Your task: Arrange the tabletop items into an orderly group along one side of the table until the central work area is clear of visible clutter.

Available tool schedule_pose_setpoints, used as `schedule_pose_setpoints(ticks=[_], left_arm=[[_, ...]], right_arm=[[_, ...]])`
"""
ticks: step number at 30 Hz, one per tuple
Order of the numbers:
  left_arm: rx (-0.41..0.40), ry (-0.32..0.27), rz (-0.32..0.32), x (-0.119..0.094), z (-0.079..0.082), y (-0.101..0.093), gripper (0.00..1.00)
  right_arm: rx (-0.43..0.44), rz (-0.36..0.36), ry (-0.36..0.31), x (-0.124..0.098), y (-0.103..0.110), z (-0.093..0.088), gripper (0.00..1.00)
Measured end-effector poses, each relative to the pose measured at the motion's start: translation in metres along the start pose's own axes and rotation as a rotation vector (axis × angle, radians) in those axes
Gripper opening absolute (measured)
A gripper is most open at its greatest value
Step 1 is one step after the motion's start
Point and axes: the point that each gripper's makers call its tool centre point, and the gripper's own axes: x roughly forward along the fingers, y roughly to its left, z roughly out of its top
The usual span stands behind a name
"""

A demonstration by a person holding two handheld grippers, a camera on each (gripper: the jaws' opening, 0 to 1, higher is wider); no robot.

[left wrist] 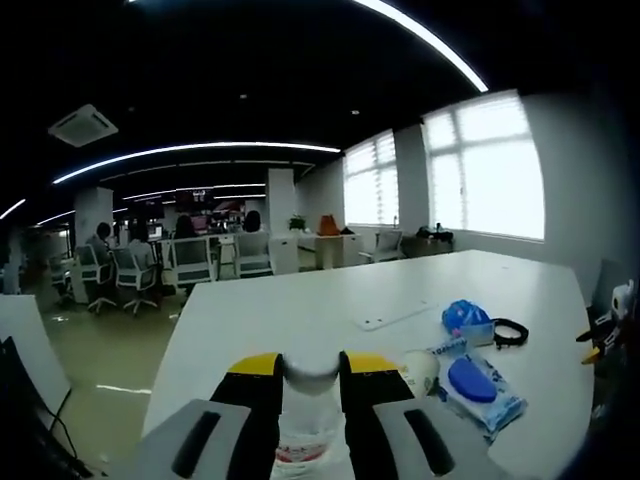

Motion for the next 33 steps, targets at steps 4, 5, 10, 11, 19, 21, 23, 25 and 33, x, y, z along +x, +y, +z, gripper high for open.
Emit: schedule_pose_setpoints(ticks=[4, 5, 10, 11, 19, 21, 23, 25, 33], left_arm=[[-0.002, 0.006, 0.004, 0.001, 0.0, 0.003, 0.2], [-0.001, 0.007, 0.006, 0.002, 0.0, 0.002, 0.2], [0.003, 0.017, 0.017, 0.005, 0.0, 0.003, 0.2], [0.005, 0.019, 0.019, 0.005, 0.0, 0.003, 0.2], [-0.008, 0.038, 0.031, 0.012, 0.001, 0.01, 0.2], [-0.008, 0.047, 0.036, 0.012, 0.0, 0.011, 0.2], [-0.008, 0.054, 0.038, 0.013, 0.0, 0.013, 0.2], [-0.008, 0.059, 0.039, 0.014, 0.0, 0.014, 0.2], [0.008, 0.066, 0.043, 0.014, -0.001, 0.014, 0.2]], right_arm=[[0.001, 0.0, 0.001, 0.001, 0.0, 0.0, 0.47], [0.001, 0.001, 0.001, 0.001, 0.0, 0.0, 0.48], [0.002, 0.002, 0.0, 0.001, 0.0, 0.0, 0.47], [0.004, 0.003, -0.001, 0.001, 0.0, 0.001, 0.47], [0.004, 0.001, 0.0, 0.002, -0.002, 0.002, 0.47], [0.004, 0.0, 0.002, 0.002, -0.003, 0.002, 0.47], [0.003, -0.004, 0.005, 0.002, -0.003, 0.001, 0.47], [0.005, -0.001, 0.003, 0.002, -0.003, 0.002, 0.47], [0.005, 0.007, 0.006, 0.005, -0.001, 0.002, 0.46]])
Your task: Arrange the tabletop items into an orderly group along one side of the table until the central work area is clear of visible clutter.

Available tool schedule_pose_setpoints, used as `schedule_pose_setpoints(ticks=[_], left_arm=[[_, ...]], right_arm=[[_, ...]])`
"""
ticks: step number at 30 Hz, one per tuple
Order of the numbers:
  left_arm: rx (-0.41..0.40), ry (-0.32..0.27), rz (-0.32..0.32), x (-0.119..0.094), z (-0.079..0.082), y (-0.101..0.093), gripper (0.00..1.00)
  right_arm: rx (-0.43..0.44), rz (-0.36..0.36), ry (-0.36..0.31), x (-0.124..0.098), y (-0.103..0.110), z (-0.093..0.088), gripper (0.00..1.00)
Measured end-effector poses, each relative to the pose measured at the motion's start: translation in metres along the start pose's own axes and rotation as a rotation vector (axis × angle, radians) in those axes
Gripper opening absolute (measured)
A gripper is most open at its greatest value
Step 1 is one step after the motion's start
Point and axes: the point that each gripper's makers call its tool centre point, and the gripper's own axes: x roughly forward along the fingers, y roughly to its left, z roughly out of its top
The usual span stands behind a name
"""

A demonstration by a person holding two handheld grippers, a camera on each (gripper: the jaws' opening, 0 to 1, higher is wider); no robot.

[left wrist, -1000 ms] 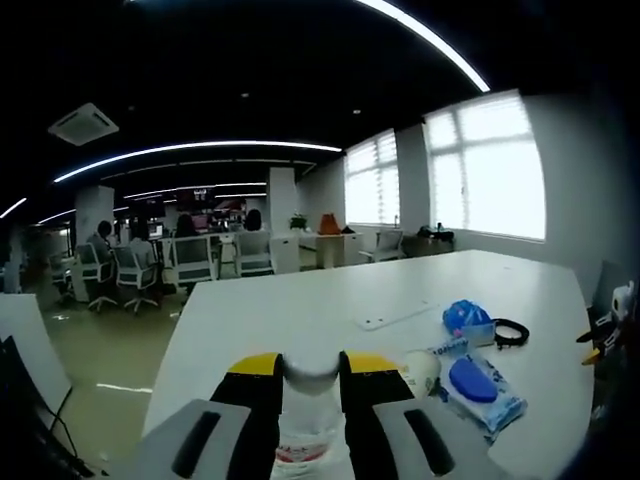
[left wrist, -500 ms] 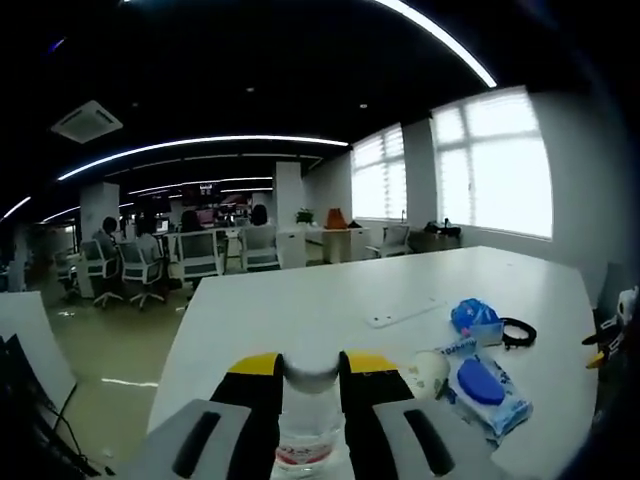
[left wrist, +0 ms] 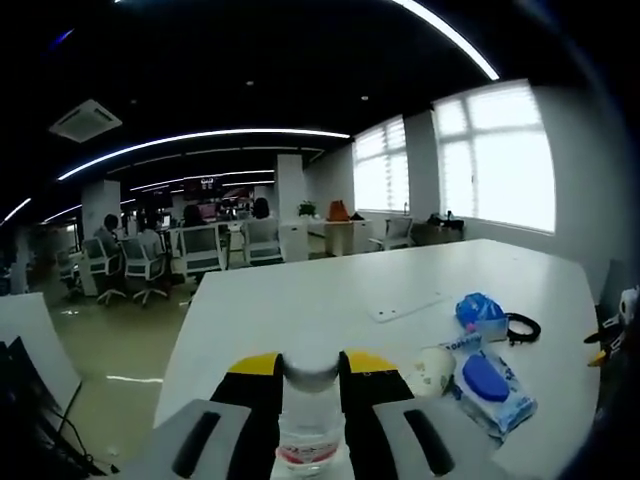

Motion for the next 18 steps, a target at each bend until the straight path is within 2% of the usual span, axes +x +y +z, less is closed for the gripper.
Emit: schedule_pose_setpoints(ticks=[13, 18], left_arm=[[-0.027, 0.008, 0.021, 0.006, -0.001, 0.013, 0.2], [-0.023, 0.01, 0.015, 0.006, -0.002, 0.012, 0.2]], right_arm=[[-0.006, 0.001, 0.014, 0.003, 0.0, -0.001, 0.46], [-0.019, 0.008, 0.031, 0.005, 0.003, -0.003, 0.47]])
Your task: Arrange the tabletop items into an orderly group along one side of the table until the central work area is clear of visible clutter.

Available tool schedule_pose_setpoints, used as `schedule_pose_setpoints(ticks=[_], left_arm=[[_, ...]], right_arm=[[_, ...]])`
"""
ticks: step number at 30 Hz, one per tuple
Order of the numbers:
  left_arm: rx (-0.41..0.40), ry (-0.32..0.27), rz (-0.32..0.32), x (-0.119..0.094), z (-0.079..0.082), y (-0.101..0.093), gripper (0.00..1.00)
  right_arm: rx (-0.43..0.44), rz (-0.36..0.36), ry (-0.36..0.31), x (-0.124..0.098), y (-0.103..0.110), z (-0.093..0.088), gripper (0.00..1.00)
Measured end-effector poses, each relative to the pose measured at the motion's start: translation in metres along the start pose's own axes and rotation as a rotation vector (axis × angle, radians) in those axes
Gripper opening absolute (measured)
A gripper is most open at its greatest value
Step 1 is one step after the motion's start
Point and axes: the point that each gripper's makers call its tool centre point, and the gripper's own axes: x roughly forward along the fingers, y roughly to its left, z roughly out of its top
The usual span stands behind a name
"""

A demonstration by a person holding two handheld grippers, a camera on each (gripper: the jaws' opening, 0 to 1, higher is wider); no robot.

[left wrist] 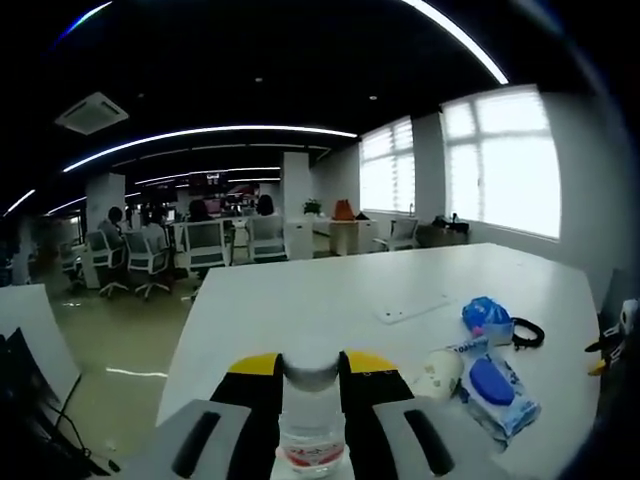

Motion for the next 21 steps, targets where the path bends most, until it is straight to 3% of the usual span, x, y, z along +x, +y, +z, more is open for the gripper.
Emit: schedule_pose_setpoints(ticks=[9, 13, 15, 18, 20, 21], left_arm=[[0.013, 0.001, -0.012, 0.005, 0.0, -0.004, 0.21], [0.1, -0.066, 0.01, 0.004, 0.007, -0.006, 0.23], [0.109, -0.138, 0.058, -0.003, 0.018, -0.002, 0.36], [0.061, -0.206, 0.105, -0.015, 0.024, -0.001, 0.63], [0.044, -0.217, 0.189, -0.023, 0.016, 0.006, 0.72], [0.087, -0.179, 0.226, -0.027, 0.004, 0.007, 0.73]], right_arm=[[0.0, 0.006, 0.001, 0.003, -0.004, 0.0, 0.47], [0.007, 0.002, -0.002, 0.003, -0.006, -0.001, 0.47], [0.007, -0.002, 0.001, 0.002, -0.007, -0.002, 0.47], [0.01, -0.004, -0.004, 0.002, -0.007, -0.002, 0.47], [0.014, -0.004, -0.008, 0.002, -0.007, -0.002, 0.47], [0.015, -0.003, -0.01, 0.003, -0.007, -0.002, 0.47]])
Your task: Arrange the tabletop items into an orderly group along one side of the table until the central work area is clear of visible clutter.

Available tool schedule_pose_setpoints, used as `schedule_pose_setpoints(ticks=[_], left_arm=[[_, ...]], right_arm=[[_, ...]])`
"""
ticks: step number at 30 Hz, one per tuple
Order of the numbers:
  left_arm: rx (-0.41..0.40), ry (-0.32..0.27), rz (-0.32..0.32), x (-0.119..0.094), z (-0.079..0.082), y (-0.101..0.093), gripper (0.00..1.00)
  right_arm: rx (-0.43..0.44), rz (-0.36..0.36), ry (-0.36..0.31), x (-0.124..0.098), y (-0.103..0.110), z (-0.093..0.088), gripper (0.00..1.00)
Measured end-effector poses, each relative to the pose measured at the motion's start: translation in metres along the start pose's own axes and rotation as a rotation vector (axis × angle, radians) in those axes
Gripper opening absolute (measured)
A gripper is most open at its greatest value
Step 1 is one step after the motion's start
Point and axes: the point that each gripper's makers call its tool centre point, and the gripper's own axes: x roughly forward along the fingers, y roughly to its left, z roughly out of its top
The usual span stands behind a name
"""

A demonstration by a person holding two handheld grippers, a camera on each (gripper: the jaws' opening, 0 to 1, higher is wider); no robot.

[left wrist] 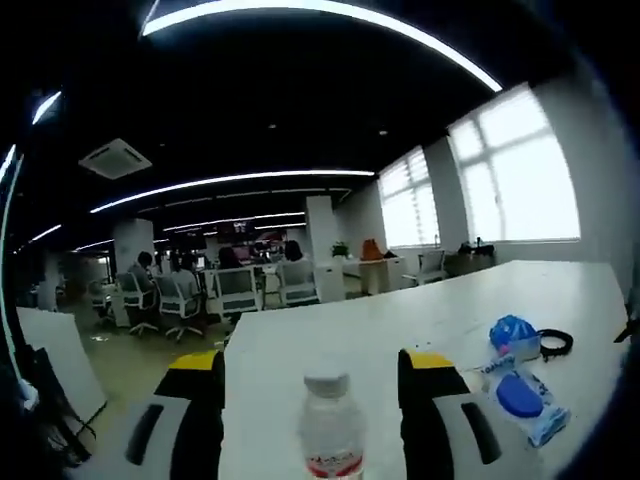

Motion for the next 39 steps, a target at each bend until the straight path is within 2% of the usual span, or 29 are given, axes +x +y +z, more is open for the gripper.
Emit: schedule_pose_setpoints(ticks=[2, 6, 11, 17, 22, 27, 35, 39], left_arm=[[0.074, 0.007, 0.059, -0.006, -0.012, 0.003, 0.71], [0.032, 0.002, 0.084, -0.012, -0.027, -0.002, 0.64], [0.01, 0.052, 0.071, -0.008, -0.045, -0.011, 0.63], [-0.003, 0.059, 0.064, -0.005, -0.049, -0.009, 0.57], [-0.018, 0.087, 0.073, -0.003, -0.059, -0.007, 0.56], [-0.058, 0.088, 0.09, 0.0, -0.064, -0.006, 0.56], [-0.061, 0.098, 0.121, 0.006, -0.074, -0.009, 0.52], [-0.048, 0.082, 0.128, 0.012, -0.075, -0.012, 0.49]], right_arm=[[0.005, 0.006, -0.002, 0.002, 0.001, 0.0, 0.47], [-0.002, 0.022, -0.003, 0.004, 0.006, 0.001, 0.47], [-0.003, 0.029, -0.003, 0.003, 0.009, 0.0, 0.47], [0.003, 0.017, 0.002, 0.0, 0.007, -0.003, 0.47], [0.003, 0.022, 0.002, -0.001, 0.01, -0.004, 0.47], [0.002, 0.022, -0.001, -0.001, 0.01, -0.003, 0.47], [0.001, 0.022, 0.002, -0.001, 0.009, -0.002, 0.47], [0.002, 0.027, -0.001, 0.001, 0.01, 0.0, 0.47]])
